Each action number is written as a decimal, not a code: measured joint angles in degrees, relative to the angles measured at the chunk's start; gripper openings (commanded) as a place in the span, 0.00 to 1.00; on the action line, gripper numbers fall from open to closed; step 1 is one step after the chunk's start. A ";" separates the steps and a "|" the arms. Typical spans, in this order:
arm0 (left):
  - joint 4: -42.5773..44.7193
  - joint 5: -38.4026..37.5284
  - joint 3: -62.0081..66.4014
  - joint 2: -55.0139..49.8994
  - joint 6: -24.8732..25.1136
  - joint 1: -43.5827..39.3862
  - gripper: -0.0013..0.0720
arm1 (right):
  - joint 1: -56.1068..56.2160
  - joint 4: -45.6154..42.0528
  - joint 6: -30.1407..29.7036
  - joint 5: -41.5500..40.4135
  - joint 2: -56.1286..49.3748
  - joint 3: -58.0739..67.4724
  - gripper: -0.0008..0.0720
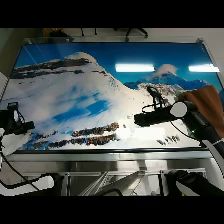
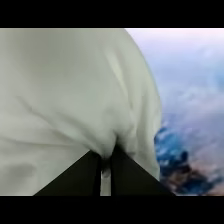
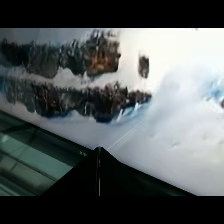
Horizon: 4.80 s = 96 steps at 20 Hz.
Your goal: Fold the shirts.
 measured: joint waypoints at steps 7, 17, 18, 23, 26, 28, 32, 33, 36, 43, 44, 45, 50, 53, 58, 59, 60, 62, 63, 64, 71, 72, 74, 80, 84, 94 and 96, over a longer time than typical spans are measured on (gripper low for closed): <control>-17.35 -6.91 20.98 12.57 5.77 -13.51 0.03 | 0.00 0.02 -0.02 0.00 -0.02 -0.02 0.04; -29.79 -2.10 16.26 17.62 3.76 -45.11 0.04 | 0.00 0.00 0.00 -0.15 -0.22 -0.02 0.04; -29.94 -0.61 14.82 16.33 3.43 -47.47 0.05 | 0.00 0.00 0.00 -0.17 -0.35 -0.02 0.04; -30.71 0.39 14.99 10.88 2.29 -52.17 0.98 | 0.00 0.35 -0.04 0.50 -0.55 0.13 0.04; -30.64 -4.55 19.65 11.06 1.99 -49.27 0.98 | -2.49 0.31 -0.96 1.49 -0.46 2.64 0.48; -30.62 -8.44 21.11 13.16 2.56 -45.40 0.98 | -7.48 -0.61 -1.40 3.15 -0.42 5.75 0.69; -32.68 -13.66 14.34 20.50 4.24 -34.25 0.98 | -23.06 -0.92 -4.11 6.84 -1.11 9.99 0.69; -35.34 -14.16 10.73 22.47 5.49 -31.28 0.98 | -26.77 -0.24 -5.31 7.82 -1.73 10.45 0.68; -45.20 -12.50 -0.70 26.53 10.38 -24.76 0.98 | -33.03 2.69 -9.64 10.01 -4.63 11.08 0.68; -58.42 -0.57 -17.33 22.12 17.38 -26.36 0.98 | -24.94 10.60 -16.92 8.87 -14.38 6.80 0.67; -59.04 1.07 -17.44 20.26 17.77 -27.58 0.98 | -22.03 11.10 -17.35 7.34 -16.09 5.95 0.67; -59.45 2.49 -16.96 18.14 17.94 -28.85 0.98 | -19.37 11.61 -17.66 6.01 -17.75 5.38 0.67; -60.26 4.15 -9.64 9.22 19.39 -33.20 0.98 | -9.11 17.40 -20.98 -1.68 -27.06 4.17 0.43; -60.26 3.39 -6.16 6.38 19.85 -33.99 0.98 | -6.67 24.68 -25.35 -4.24 -31.56 4.07 0.43; -60.24 2.80 -4.02 4.83 20.65 -34.21 0.23 | -5.27 33.75 -31.82 -6.75 -36.39 4.04 0.12; -60.22 2.73 -3.89 4.74 20.68 -34.07 0.03 | -5.18 34.95 -33.20 -6.82 -36.79 4.15 0.04; -60.22 2.54 -3.78 4.72 20.74 -33.83 0.04 | -5.07 36.06 -34.51 -6.75 -37.00 4.57 0.04; -60.26 2.19 -3.61 5.35 20.92 -33.16 0.03 | -5.09 36.74 -36.15 -5.99 -36.44 6.12 0.04; -60.33 1.92 -3.15 6.51 21.16 -32.63 0.03 | -5.44 37.77 -36.68 -4.46 -35.23 7.56 0.04; -60.52 1.68 -2.25 7.98 21.31 -31.98 0.03 | -6.08 38.97 -37.05 -2.75 -33.40 9.64 0.04; -61.13 -1.64 18.99 26.58 19.50 -25.33 0.03 | -18.38 40.85 -36.22 5.64 -13.55 35.10 0.04; -61.35 -1.81 22.40 28.65 19.15 -25.53 0.03 | -19.34 41.13 -36.02 6.23 -11.21 38.45 0.04; -61.70 -1.81 28.59 32.26 18.18 -27.50 0.03 | -20.68 41.27 -36.00 7.08 -6.99 43.93 0.04; -61.77 -3.21 35.08 35.56 16.76 -35.74 0.04 | -21.86 38.53 -32.98 10.56 -2.56 48.78 0.04; -61.51 -6.69 28.39 29.44 16.55 -38.29 0.04 | -22.01 36.02 -29.90 14.86 -7.32 45.27 0.05; -61.61 -6.47 18.32 2.47 20.72 -34.91 0.96 | -23.89 25.49 -28.37 11.54 -28.39 25.33 0.90; -61.72 -10.91 19.89 -0.11 21.31 -31.58 0.96 | -25.73 24.39 -28.48 12.20 -29.68 24.59 0.90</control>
